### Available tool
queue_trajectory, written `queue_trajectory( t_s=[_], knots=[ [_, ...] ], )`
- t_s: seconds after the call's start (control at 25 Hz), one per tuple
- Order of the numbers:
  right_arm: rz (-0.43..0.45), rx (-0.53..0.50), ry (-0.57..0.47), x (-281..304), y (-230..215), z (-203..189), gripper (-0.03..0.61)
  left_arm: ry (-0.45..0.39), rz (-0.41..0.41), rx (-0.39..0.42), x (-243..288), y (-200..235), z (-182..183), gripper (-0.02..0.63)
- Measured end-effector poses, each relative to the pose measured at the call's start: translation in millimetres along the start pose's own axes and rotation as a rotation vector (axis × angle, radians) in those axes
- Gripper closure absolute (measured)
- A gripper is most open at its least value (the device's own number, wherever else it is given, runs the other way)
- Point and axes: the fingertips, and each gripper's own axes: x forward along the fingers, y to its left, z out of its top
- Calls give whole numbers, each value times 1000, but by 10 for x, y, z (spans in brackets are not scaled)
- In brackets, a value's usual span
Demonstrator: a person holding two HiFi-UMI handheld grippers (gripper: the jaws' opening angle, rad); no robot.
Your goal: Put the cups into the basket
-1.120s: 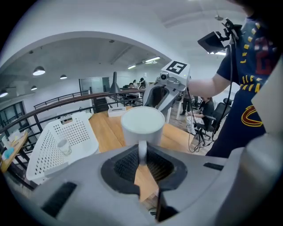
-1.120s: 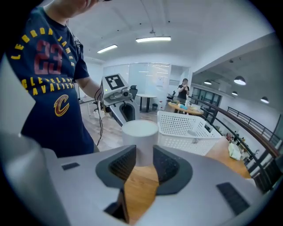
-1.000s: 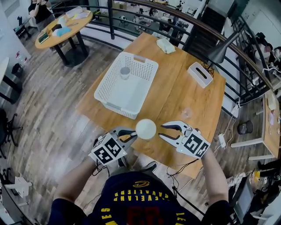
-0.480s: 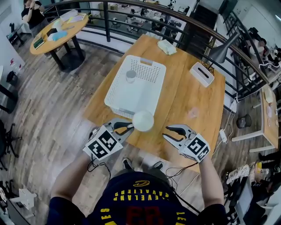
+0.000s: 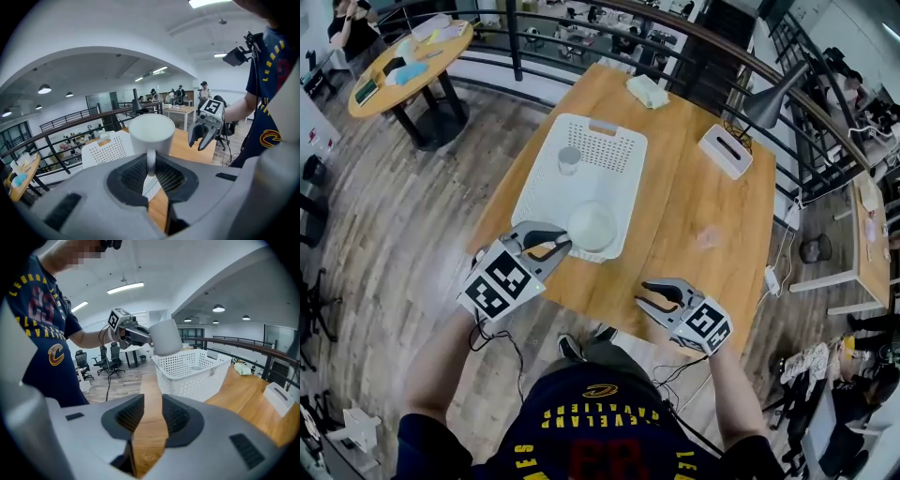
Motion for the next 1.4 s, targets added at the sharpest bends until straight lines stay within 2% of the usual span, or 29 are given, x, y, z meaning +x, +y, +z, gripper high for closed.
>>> queue_trajectory(
  t_s=[0.28, 0.68, 1.12, 1.4],
  knots=[
    [-9, 103, -54, 92, -342, -81, 454, 5, 46, -32, 176, 394, 160, 562],
    [-14, 168, -53, 18, -862, -296, 454, 36, 83, -36, 600, 854, 386, 562],
    [-28, 272, -72, 91, -1168, -425, 454, 109, 95, -74, 1071, 1216, 247, 562],
    [-107, 342, -69, 275, -1266, -439, 454, 150, 83, -121, 1421, 1477, -79, 562]
  ],
)
